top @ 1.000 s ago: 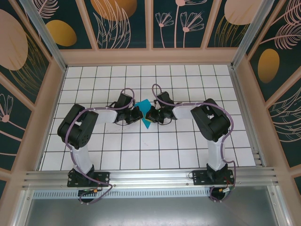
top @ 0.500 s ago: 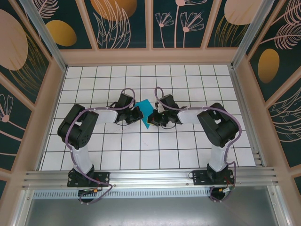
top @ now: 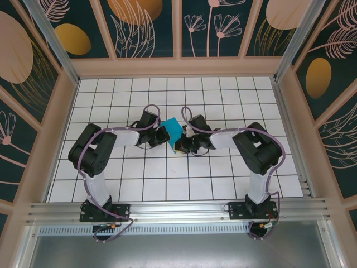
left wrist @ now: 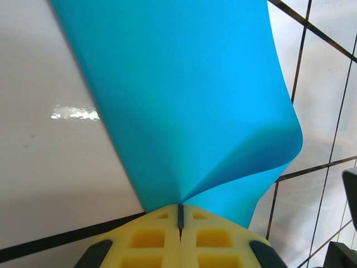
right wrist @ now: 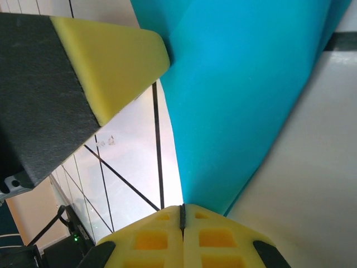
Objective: Fold a paper plane with a square sheet of paper (pick it up from the middle)
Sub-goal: Third fold the triangle at the center of the table.
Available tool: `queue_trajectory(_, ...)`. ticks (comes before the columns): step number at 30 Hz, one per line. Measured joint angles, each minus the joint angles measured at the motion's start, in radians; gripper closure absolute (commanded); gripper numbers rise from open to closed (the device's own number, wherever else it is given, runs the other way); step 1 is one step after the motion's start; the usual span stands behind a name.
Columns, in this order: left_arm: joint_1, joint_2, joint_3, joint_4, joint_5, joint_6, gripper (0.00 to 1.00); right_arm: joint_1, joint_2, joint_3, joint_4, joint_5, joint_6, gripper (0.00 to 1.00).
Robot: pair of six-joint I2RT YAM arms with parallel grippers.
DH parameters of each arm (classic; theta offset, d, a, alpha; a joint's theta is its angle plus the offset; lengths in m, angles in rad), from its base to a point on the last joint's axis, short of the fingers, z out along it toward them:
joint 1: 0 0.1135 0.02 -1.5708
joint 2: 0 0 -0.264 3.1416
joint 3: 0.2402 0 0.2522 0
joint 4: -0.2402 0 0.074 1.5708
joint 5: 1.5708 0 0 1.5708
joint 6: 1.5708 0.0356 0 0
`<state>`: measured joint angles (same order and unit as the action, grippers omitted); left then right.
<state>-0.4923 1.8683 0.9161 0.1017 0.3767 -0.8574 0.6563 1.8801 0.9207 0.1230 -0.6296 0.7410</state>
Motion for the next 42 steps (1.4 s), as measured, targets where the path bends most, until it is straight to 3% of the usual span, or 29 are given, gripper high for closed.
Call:
queue_trajectory(26,-0.005,-0.001,0.000,0.000,-0.019,0.000,1.00,0.021,-0.021,-0.001,-0.091,0.056,-0.120,0.96)
queue_trajectory(32,-0.006,-0.001,0.000,-0.001,-0.019,0.000,1.00,-0.028,-0.079,0.002,-0.089,0.071,-0.110,0.96)
queue_trajectory(42,-0.006,-0.001,0.000,-0.001,-0.019,0.008,1.00,-0.063,0.039,0.138,-0.077,0.112,-0.108,0.97)
